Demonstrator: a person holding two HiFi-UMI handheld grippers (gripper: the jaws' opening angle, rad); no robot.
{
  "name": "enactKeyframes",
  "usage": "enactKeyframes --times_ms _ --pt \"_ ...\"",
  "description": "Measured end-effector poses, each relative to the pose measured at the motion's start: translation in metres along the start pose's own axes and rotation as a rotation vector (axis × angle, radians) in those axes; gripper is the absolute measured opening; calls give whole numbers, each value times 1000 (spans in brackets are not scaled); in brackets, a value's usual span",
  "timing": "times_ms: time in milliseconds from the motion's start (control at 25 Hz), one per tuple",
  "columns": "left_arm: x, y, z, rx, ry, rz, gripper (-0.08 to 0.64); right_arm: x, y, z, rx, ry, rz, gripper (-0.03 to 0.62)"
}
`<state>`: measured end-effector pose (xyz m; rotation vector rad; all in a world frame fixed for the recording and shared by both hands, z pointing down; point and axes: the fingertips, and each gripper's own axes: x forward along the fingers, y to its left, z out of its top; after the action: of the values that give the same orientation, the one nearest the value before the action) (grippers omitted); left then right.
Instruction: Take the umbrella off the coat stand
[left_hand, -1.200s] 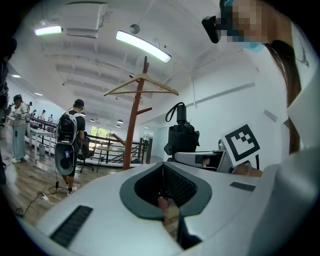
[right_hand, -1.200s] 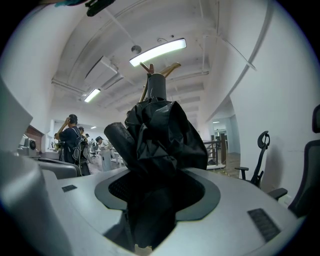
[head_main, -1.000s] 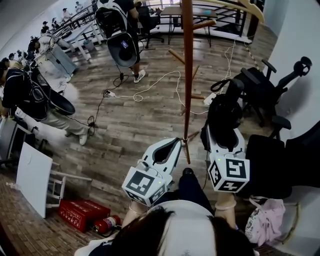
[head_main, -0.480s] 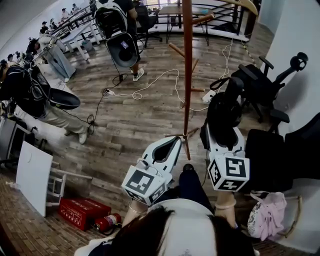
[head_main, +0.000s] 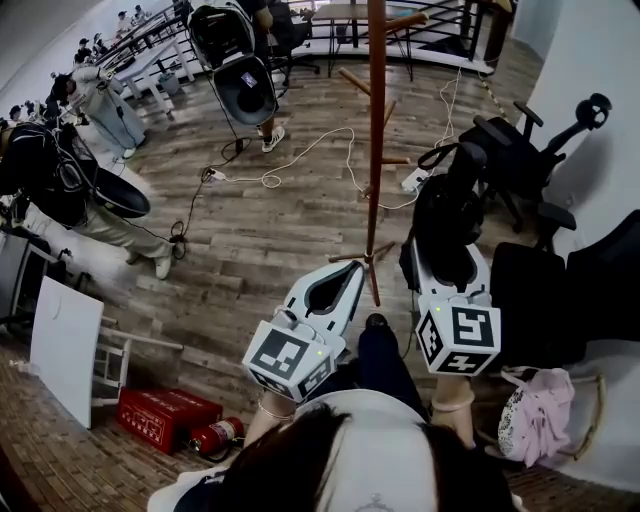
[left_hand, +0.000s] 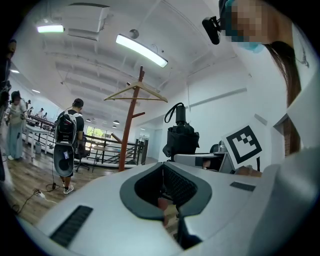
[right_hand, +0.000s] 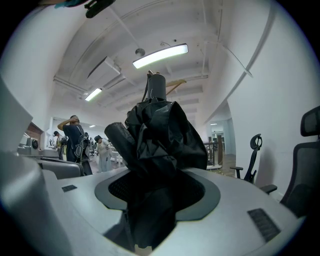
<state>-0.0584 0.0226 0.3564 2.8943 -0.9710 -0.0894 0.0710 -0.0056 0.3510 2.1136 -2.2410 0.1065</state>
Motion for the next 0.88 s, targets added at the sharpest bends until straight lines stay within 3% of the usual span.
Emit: enactKeyframes --times_ms 880 --pt "-1 -5 0 -13 -9 -53 9 -9 10 0 -11 2 -15 253"
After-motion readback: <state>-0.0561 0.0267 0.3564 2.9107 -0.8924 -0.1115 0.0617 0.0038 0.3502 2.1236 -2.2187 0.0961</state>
